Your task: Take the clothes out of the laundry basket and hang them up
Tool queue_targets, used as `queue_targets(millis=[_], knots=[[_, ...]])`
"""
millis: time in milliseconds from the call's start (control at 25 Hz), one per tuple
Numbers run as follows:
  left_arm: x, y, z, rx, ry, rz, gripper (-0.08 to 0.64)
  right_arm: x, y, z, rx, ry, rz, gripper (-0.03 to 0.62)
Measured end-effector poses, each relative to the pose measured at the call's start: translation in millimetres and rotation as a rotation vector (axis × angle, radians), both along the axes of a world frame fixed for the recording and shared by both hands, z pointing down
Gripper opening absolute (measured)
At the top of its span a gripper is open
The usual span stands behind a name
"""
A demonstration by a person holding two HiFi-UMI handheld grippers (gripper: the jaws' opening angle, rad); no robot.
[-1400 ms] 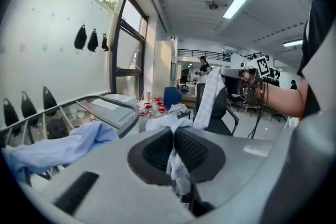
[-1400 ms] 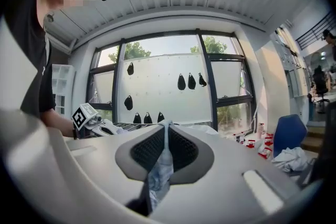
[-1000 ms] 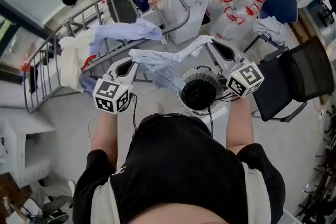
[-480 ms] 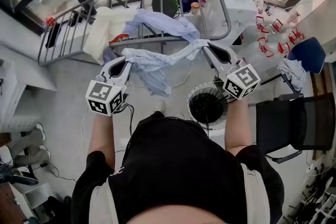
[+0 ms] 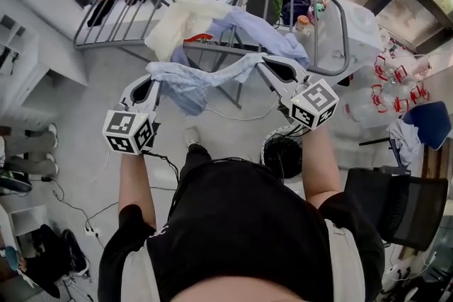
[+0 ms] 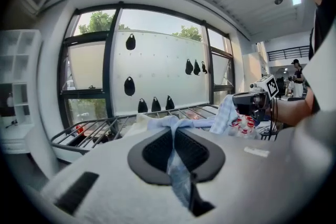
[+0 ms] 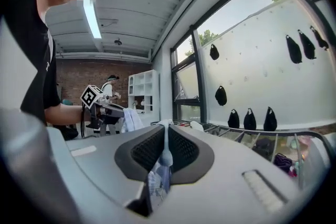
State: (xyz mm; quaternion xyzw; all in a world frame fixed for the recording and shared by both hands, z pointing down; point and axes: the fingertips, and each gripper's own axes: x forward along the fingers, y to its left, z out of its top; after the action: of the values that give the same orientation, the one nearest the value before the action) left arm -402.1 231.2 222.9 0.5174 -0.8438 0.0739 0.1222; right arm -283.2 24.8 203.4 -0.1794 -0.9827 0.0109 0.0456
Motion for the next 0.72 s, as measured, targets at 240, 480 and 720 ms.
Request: queue_targets(millis=[240,480,720], knots=[[-41,67,-10,-0.007,-0.022,-0.125,0.020,-61,65,-6,0.024,-0.004,-0.132,0.035],[-93,116,-24,0.003,-0.040,-0.201,0.020,-125,123,-10,0.017,-0.004,-0.236,0.035],[-135,157,-37,0.009,-0.080,-0.272,0.020,-175,169,-10,0.055,0.004,-0.320,0.035]])
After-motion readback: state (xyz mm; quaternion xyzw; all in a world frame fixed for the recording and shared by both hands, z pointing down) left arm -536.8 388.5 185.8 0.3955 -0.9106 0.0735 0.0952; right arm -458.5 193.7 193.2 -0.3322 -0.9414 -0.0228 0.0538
